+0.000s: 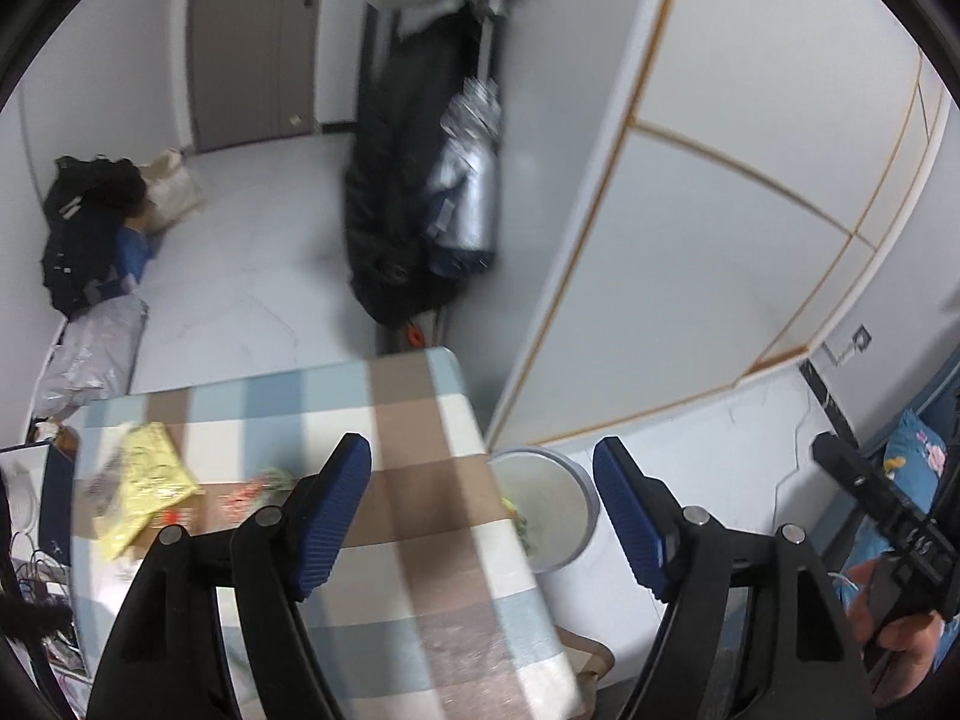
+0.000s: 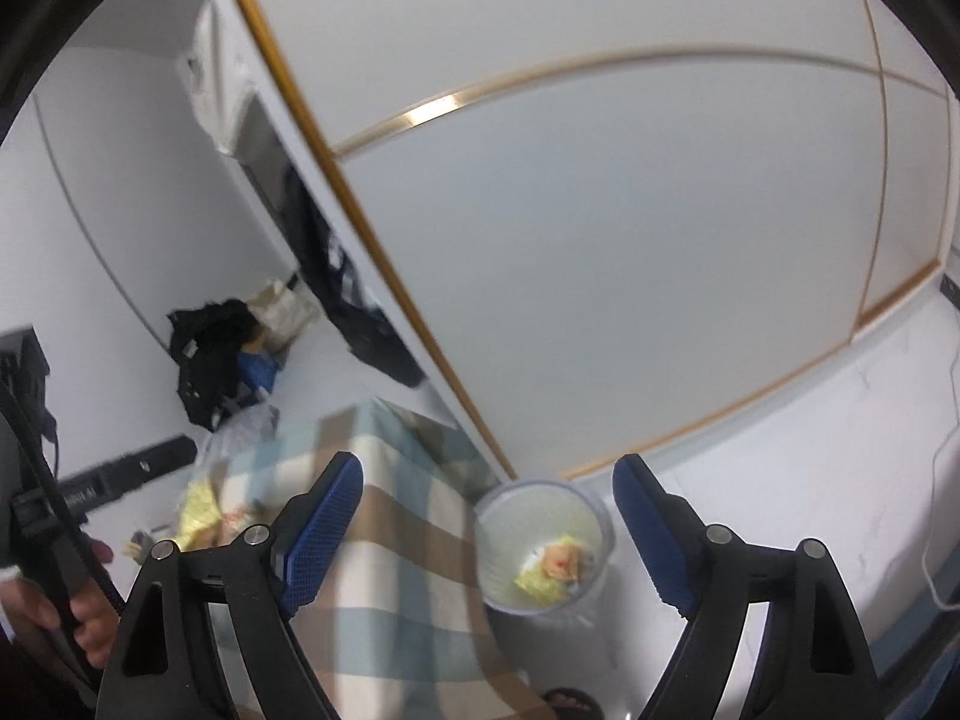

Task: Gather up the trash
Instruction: 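Move both grippers back over the table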

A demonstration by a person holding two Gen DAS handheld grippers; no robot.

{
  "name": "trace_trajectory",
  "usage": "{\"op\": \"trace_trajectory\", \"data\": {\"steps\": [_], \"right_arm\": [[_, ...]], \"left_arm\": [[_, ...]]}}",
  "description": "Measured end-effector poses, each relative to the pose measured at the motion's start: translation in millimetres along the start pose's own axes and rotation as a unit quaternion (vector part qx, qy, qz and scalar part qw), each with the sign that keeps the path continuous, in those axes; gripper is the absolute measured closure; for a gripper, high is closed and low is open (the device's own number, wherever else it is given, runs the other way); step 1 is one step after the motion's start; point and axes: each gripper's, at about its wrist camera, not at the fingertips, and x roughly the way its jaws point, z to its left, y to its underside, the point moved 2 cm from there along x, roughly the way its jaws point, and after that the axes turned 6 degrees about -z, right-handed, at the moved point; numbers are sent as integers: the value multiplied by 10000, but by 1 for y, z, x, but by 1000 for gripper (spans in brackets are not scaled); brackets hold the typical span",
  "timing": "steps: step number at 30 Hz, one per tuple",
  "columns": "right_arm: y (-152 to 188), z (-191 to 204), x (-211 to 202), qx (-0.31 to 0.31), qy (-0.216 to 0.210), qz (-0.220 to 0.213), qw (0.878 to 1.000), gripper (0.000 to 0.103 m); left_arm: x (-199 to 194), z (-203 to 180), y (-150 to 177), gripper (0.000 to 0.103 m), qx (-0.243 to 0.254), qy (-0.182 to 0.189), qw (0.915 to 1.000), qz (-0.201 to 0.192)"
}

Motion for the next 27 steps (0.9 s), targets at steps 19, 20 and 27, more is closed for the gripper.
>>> {"op": "trace_trajectory", "data": {"steps": [19,20,27], "right_arm": [[27,174,-27,-1209,-513,-697,9889,3],[31,182,-25,-1258,-554,-702,9880,3],[57,226,-5,-1347,-868,-502,9858,3]], "left_arm": [[-71,113,23,21,-530,-858,9914,-836],[-73,120,25,21,-568,-905,9906,-853],[-75,163,39,21,-866,-1142,9858,-878]]}}
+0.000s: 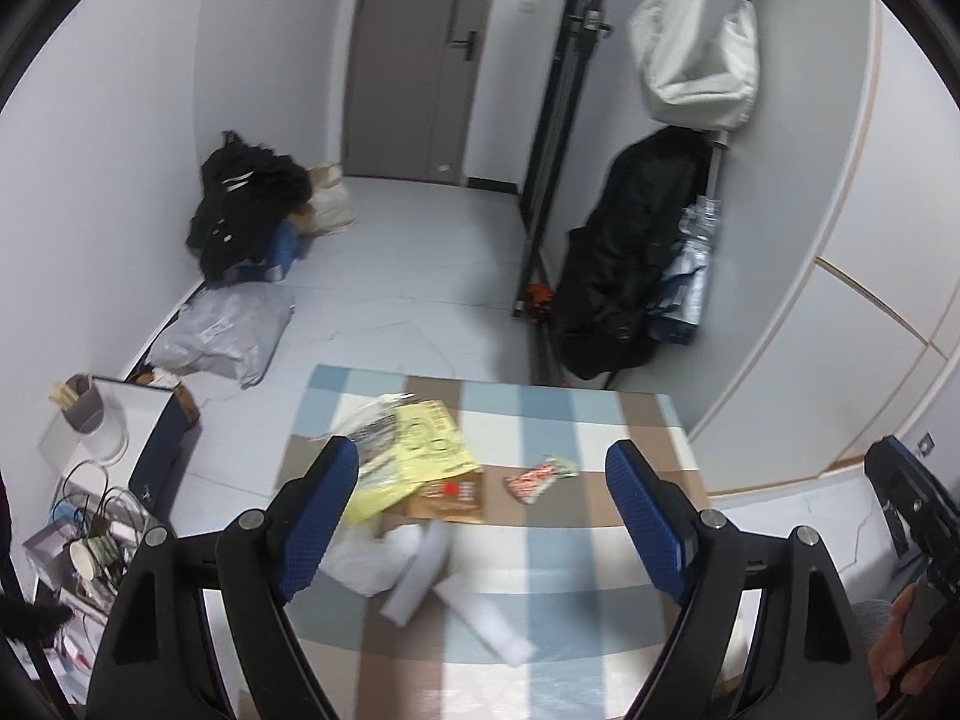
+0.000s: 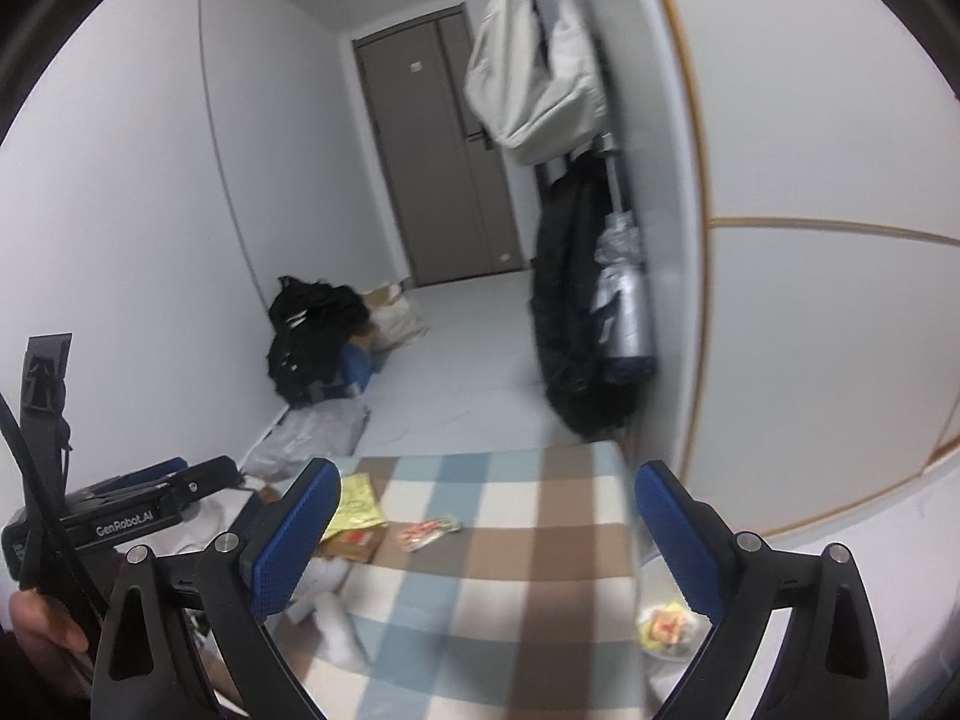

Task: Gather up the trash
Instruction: 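Move both grippers back over the table, then lower the right gripper onto the white foam strip and close it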

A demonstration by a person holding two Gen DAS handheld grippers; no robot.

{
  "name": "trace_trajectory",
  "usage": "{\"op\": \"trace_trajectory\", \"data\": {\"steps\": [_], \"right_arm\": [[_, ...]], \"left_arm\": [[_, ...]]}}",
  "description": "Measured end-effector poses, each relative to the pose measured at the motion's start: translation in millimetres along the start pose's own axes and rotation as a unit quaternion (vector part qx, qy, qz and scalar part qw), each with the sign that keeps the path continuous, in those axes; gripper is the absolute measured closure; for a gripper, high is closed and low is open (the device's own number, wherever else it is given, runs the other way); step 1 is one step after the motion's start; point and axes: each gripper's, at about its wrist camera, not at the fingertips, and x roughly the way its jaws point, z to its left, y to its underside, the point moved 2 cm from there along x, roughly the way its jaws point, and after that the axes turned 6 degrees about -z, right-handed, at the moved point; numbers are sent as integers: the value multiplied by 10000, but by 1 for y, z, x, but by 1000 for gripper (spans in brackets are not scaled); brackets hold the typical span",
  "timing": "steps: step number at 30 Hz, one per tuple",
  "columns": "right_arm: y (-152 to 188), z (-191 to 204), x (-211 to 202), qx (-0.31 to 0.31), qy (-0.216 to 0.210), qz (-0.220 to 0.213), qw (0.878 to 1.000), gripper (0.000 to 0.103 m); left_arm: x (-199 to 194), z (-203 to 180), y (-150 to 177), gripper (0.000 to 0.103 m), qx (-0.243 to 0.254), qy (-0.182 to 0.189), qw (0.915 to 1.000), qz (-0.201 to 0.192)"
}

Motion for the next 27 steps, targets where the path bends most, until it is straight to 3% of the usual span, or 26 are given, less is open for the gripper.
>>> {"op": "trace_trajectory", "data": {"steps": [12,21,27], "right_arm": [[27,60,71,-340,-527,739,9953,3],[64,103,118,-1141,-1008,1191,9811,4],[86,112,140,-1083,-1429,1434,9733,5]], "left_arm": [[16,68,21,21,-311,-375,9985,232],[24,100,27,21,-643,-396,9959,506],[34,113,30,14,-715,-721,9932,571]]}}
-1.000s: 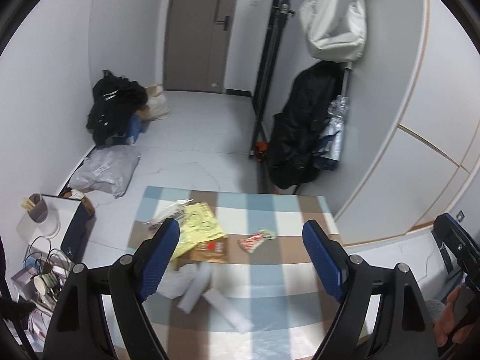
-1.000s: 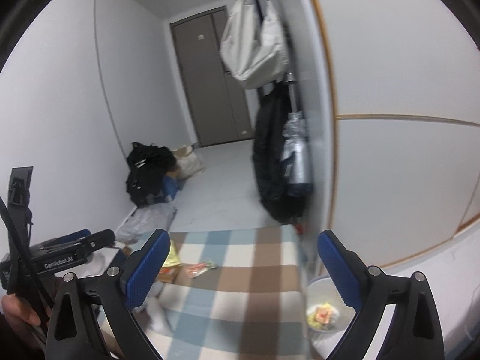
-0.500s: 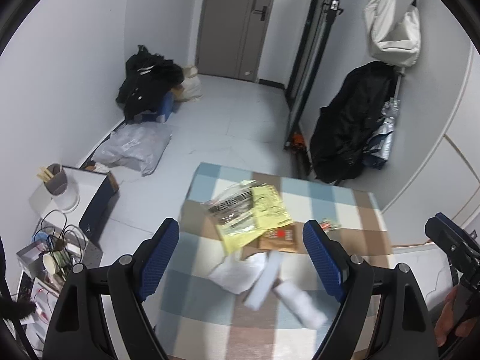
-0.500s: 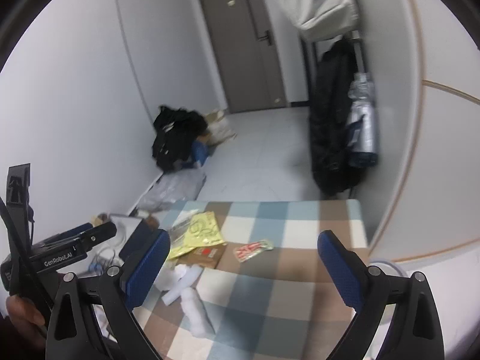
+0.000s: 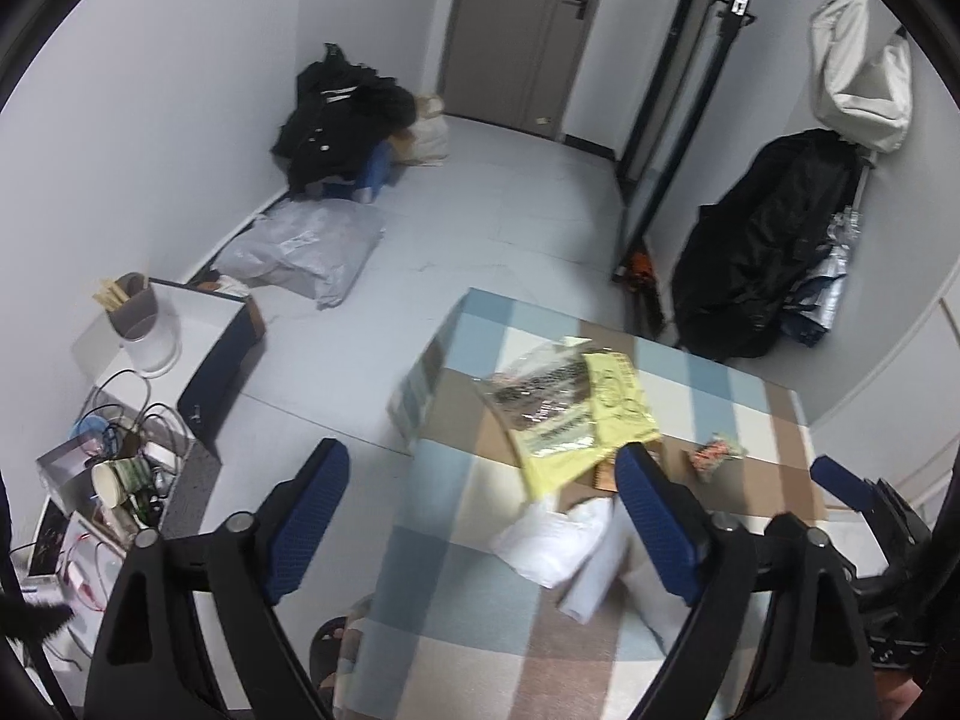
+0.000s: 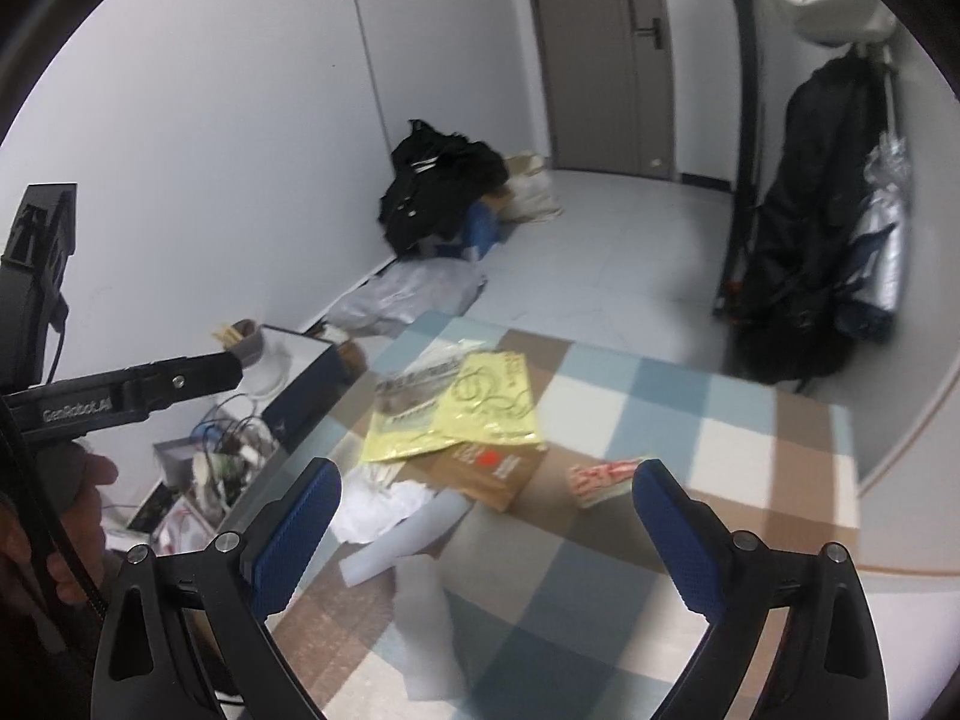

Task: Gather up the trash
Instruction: 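Lower the right gripper onto the white foam strip and close it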

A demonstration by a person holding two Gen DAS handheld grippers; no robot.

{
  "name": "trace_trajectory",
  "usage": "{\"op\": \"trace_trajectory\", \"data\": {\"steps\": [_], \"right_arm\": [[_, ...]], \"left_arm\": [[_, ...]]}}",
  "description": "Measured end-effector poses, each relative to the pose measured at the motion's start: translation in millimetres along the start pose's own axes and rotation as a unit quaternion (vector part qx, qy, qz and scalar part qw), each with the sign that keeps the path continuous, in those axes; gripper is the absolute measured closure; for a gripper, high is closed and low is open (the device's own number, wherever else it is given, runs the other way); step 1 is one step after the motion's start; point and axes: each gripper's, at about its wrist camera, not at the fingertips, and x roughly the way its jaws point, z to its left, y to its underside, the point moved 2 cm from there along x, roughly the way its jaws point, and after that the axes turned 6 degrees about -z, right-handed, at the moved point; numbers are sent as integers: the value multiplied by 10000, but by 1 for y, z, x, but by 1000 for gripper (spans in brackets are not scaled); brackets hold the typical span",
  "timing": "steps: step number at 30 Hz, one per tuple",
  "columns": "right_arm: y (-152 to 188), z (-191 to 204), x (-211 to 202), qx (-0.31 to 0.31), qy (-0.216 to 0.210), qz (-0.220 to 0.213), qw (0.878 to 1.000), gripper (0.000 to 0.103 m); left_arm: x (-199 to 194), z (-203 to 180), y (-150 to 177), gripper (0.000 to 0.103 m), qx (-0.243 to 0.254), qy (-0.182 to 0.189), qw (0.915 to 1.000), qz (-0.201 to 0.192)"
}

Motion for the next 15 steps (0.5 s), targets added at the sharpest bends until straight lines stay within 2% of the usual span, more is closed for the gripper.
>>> {"op": "trace_trajectory", "data": {"steps": [2,7,10,15], "right_arm": [[3,2,8,-42,-101,91,9999,6],[13,4,24,-112,-323,525,9980,23],[20,6,29,-74,-437,706,9965,28],[30,13,36,-174,-579,972,9934,33]], "left_arm": [[6,2,-1,14,-19,-26,10000,64],[17,6,-4,14,-74,-10,9998,166],[19,8,-4,14,-185,160,9994,228],[21,11,-4,14,-229,194,9993,240]]}}
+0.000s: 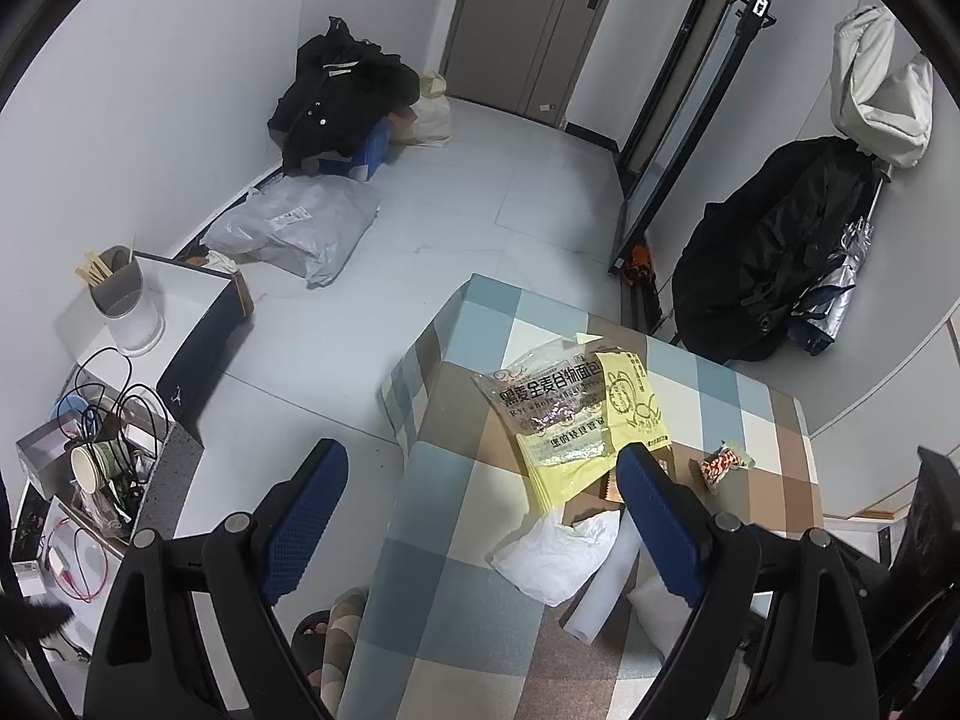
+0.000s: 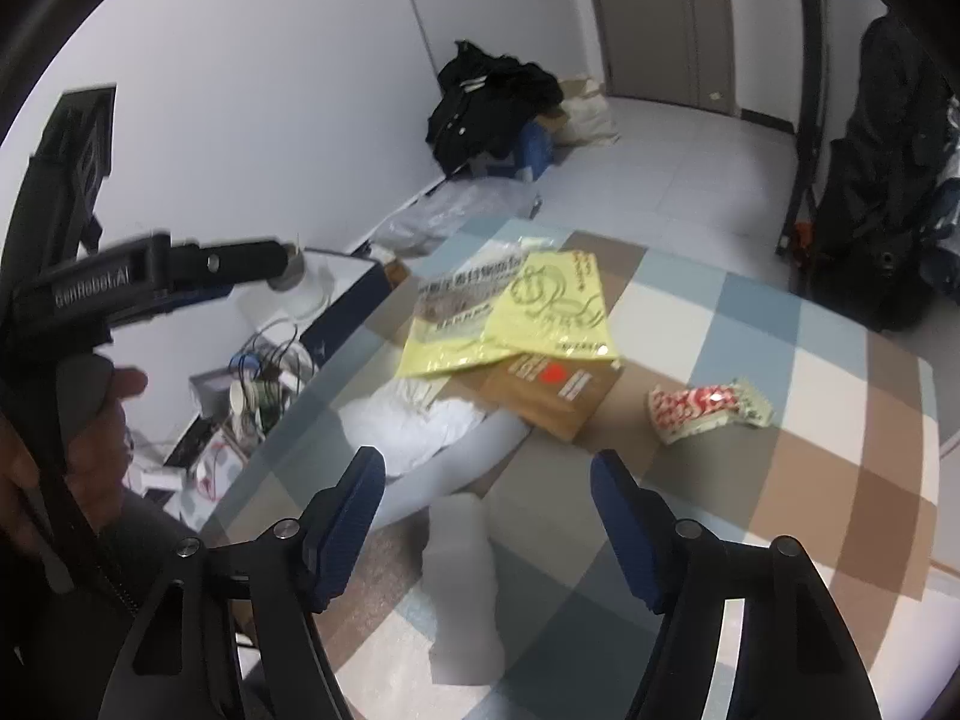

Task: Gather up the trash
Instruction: 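Lower the right gripper onto the white foam strip and close it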

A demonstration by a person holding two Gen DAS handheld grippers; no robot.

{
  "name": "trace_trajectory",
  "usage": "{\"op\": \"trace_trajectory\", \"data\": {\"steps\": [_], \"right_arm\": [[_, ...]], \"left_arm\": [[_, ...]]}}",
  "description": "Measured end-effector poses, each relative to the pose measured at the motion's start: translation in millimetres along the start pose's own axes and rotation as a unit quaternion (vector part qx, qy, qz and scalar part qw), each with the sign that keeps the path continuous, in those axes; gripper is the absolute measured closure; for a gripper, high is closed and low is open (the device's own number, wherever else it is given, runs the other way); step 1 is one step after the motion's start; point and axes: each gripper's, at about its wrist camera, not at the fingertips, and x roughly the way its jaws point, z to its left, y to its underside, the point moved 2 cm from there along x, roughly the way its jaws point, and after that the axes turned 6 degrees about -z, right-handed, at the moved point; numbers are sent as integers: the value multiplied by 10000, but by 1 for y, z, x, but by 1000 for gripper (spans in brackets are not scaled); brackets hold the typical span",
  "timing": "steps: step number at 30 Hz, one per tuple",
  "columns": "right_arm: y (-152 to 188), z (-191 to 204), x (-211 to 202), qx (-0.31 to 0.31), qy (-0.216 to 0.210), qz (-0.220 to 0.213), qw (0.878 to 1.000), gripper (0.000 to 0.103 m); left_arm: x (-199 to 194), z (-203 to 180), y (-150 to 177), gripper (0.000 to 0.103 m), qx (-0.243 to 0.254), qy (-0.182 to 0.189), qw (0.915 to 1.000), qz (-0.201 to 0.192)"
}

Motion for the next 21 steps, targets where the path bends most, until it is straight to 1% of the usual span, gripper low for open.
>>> {"op": "trace_trajectory", "data": {"steps": [5,8,10,12,14,18,19,21], "right_arm": [[6,4,8,-76,-69,163,9998,38],[9,6,14,-125,-120,285,9994,44],[12,9,18,-150,-177,386,9990,52],[15,11,22,-175,-197,489,9985,54],[16,12,26,-141,-235,558,9981,58],[20,14,31,-116,-317,688,9971,73],[20,13,31,-108,-322,704,9969,78],[21,12,31,-89,-318,733,9968,81]], "left_arm": [[5,5,-2,14,-154,-21,9998,137],[7,5,-2,14,-168,-52,9997,171],[9,5,-2,14,-153,-72,9997,187],[11,5,-2,14,-142,-74,9996,222],[12,5,-2,14,-128,-110,9996,248],[12,8,-2,14,-113,-250,9994,227],[12,9,-2,14,-125,-226,9994,230],[12,9,-2,14,-139,-125,9995,239]]}}
